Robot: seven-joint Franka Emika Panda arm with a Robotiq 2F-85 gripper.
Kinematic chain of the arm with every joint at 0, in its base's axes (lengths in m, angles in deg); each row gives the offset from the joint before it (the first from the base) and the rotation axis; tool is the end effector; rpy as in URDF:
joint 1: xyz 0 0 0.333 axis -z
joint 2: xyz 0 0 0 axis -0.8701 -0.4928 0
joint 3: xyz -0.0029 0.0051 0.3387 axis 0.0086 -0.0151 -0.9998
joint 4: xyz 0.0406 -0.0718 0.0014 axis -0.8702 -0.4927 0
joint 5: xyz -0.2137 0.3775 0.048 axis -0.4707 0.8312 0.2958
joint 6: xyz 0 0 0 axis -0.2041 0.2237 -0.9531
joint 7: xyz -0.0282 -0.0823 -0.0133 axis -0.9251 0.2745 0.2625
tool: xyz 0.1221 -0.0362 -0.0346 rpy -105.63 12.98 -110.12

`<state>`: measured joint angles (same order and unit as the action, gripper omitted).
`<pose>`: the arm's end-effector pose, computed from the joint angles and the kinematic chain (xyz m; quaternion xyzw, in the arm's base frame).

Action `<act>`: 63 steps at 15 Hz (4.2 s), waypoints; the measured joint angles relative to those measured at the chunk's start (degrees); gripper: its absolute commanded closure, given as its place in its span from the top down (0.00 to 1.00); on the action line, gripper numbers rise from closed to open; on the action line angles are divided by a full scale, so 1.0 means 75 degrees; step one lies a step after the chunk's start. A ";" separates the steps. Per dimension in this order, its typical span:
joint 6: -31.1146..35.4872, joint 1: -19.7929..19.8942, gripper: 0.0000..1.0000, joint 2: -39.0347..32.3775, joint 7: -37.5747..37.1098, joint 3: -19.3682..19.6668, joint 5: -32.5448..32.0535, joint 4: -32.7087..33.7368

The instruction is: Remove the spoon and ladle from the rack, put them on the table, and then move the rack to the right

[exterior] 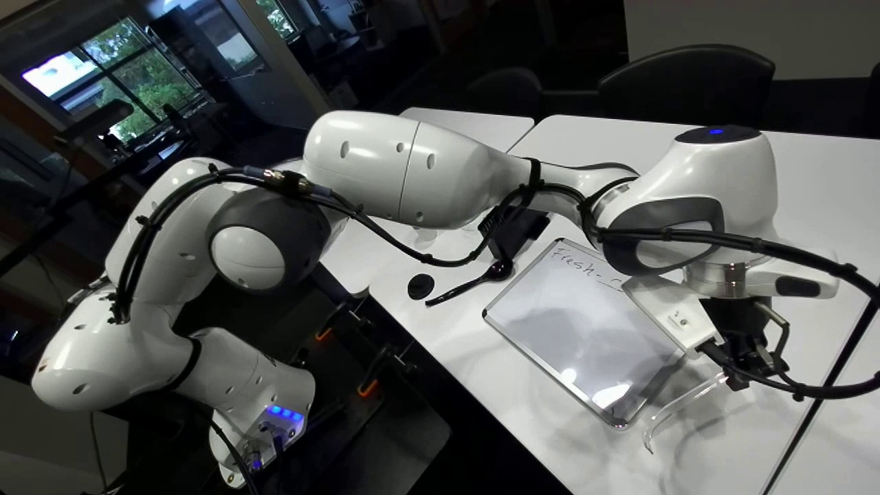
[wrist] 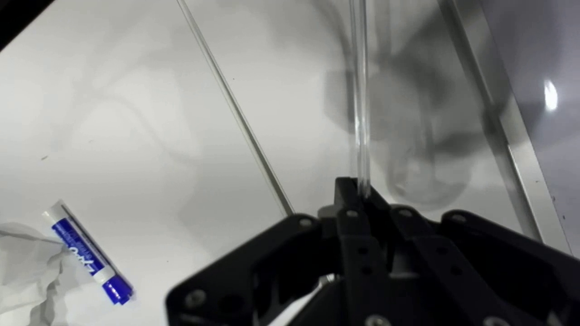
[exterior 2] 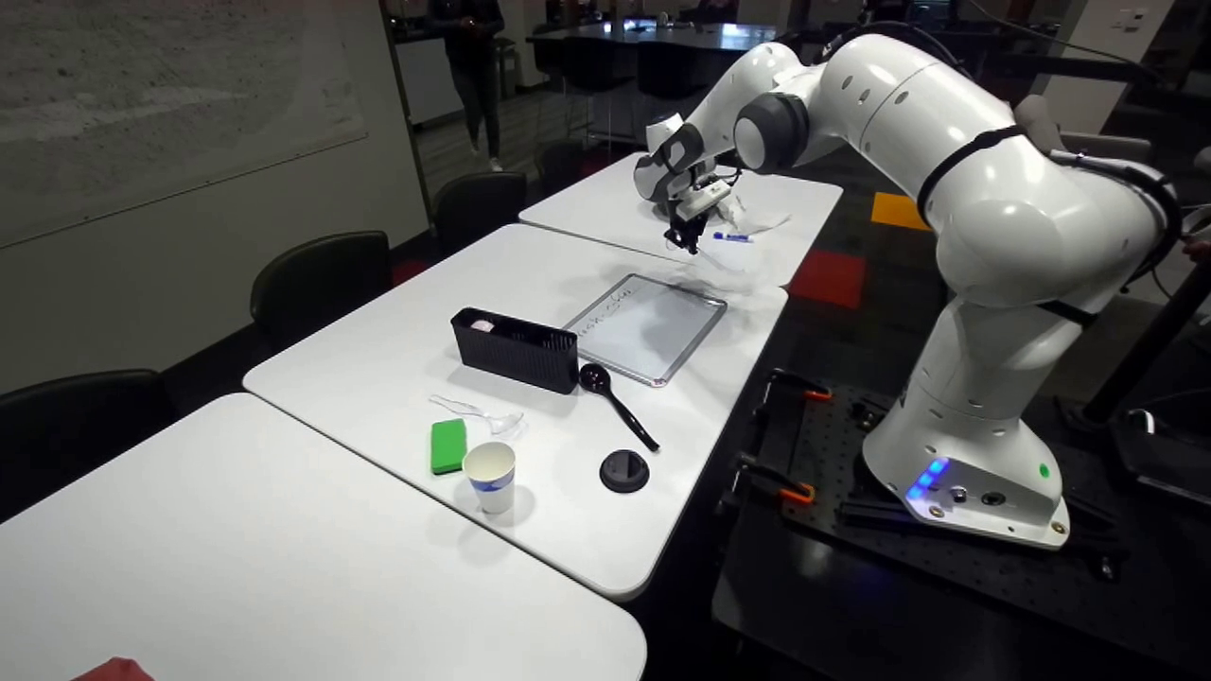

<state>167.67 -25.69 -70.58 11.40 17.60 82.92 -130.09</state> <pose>0.5655 -0.6025 0.0658 0.9468 -0.2757 -0.0810 0.1452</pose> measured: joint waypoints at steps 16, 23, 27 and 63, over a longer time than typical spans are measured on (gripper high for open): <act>-0.0768 0.0213 0.75 -0.1390 0.0556 -0.0247 -0.0113 0.1838; -0.0780 0.0003 1.00 -0.0985 0.0544 -0.0263 -0.0060 0.2078; -0.0785 -0.0373 1.00 -0.0267 0.0543 -0.0333 -0.0021 0.1961; 0.0696 -0.2358 1.00 0.3554 0.2370 -0.2773 0.0304 -0.4117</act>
<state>172.89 -43.38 -43.93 29.17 -3.20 85.21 -160.97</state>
